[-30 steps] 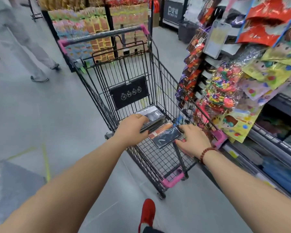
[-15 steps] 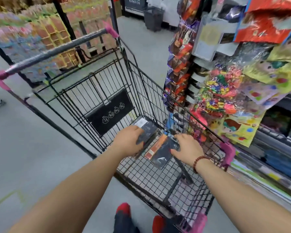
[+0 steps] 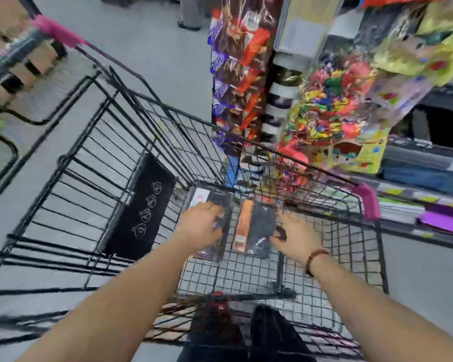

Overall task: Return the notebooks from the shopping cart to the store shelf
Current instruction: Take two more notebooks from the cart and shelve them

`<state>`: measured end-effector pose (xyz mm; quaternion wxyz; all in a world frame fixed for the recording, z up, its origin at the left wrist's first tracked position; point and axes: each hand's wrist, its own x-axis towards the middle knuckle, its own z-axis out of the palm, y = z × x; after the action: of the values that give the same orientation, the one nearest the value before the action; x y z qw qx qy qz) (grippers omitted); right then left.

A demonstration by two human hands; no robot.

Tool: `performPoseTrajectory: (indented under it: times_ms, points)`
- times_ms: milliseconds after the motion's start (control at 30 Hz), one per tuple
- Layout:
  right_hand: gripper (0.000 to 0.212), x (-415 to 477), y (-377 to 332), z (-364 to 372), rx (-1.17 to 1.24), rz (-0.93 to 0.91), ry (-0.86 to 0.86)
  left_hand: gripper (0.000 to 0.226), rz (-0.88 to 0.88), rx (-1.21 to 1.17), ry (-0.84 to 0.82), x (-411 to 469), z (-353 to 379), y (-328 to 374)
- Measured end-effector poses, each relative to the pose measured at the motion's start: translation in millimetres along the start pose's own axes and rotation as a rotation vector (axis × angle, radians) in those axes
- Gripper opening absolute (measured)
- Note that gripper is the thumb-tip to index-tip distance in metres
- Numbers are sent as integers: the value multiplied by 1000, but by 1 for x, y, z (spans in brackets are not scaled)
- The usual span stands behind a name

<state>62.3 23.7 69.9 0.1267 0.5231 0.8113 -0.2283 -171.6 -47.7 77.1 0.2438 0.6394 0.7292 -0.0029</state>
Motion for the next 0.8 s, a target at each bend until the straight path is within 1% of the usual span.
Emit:
performPoseTrajectory:
  times_ms: [100, 267, 367, 467, 567, 633, 733, 800]
  points:
    - [47, -1, 4, 20, 46, 91, -23, 47, 42, 5, -67, 17, 15, -12]
    - [48, 12, 14, 59, 254, 259, -27, 51, 54, -90, -113, 42, 52, -19]
    - [48, 29, 21, 85, 405, 353, 23, 52, 37, -168, -112, 55, 79, -18]
    - [47, 49, 26, 113, 612, 473, 85, 56, 20, -203, -111, 64, 103, -16]
    - [49, 71, 31, 143, 717, 564, 123, 52, 23, -247, -50, 72, 126, -17]
    - [57, 85, 33, 158, 760, 599, 153, 51, 36, -270, -18, 76, 139, -21]
    - [75, 105, 39, 184, 810, 624, 197, 47, 25, -396, 15, 80, 154, -29]
    - [79, 111, 41, 195, 819, 622, 198, 47, 30, -411, 49, 80, 160, -33]
